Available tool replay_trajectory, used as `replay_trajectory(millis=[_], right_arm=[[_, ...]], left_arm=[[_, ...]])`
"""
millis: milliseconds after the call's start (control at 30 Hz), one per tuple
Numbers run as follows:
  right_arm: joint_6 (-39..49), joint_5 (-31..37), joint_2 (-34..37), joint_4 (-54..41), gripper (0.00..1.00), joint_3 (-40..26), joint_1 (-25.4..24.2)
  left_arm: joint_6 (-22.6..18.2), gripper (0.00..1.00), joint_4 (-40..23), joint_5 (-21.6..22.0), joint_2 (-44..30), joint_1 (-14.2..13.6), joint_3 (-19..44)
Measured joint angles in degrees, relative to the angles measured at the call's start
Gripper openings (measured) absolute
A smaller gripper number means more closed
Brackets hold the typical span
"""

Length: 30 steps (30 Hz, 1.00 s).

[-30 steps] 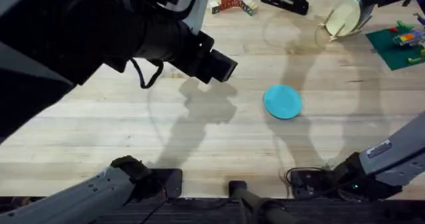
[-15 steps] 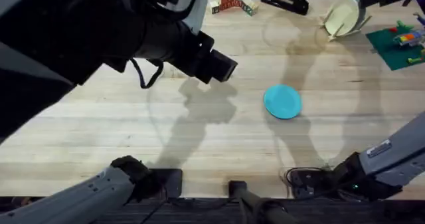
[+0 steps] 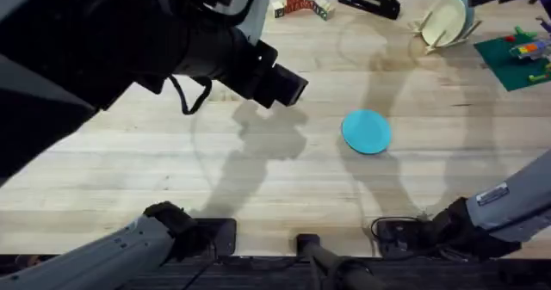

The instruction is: Pick up the plates from the table one by one and place each into a slot on the dish rack.

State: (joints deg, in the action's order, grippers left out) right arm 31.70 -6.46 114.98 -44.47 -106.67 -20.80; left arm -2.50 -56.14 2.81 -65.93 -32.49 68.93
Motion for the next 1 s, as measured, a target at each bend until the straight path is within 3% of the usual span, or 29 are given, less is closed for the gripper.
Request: replay_trajectory(millis=[200, 500, 533, 600, 633, 1000], right_arm=[[-1.53, 0.0, -7.19, -4.05, 0.268, 0.0, 0.0], [-3.9, -0.44, -19.67, -10.58, 0.547, 0.0, 0.33], [-4.44, -0.45, -21.16, -11.96, 0.623, 0.0, 0.57], [-4.73, -0.44, -23.51, -14.48, 0.897, 0.0, 1.15], [-4.85, -0.44, -24.57, -15.46, 0.966, 0.0, 1.51], [-8.79, -0.6, -36.8, -26.03, 0.996, 0.0, 5.68]], left_arm=[[0.0, 0.994, 0.0, 0.0, 0.0, 0.0, 0.01], [0.0, 0.993, 0.0, 0.0, 0.0, 0.0, 0.02], [0.0, 0.993, -0.04, 0.0, 0.0, 0.0, 0.0], [0.0, 0.993, -0.15, 0.0, 0.0, 0.0, 0.02], [0.0, 0.993, -0.24, 0.0, 0.0, 0.0, 0.02], [0.0, 0.994, -0.24, 0.0, 0.0, 0.0, 0.02]])
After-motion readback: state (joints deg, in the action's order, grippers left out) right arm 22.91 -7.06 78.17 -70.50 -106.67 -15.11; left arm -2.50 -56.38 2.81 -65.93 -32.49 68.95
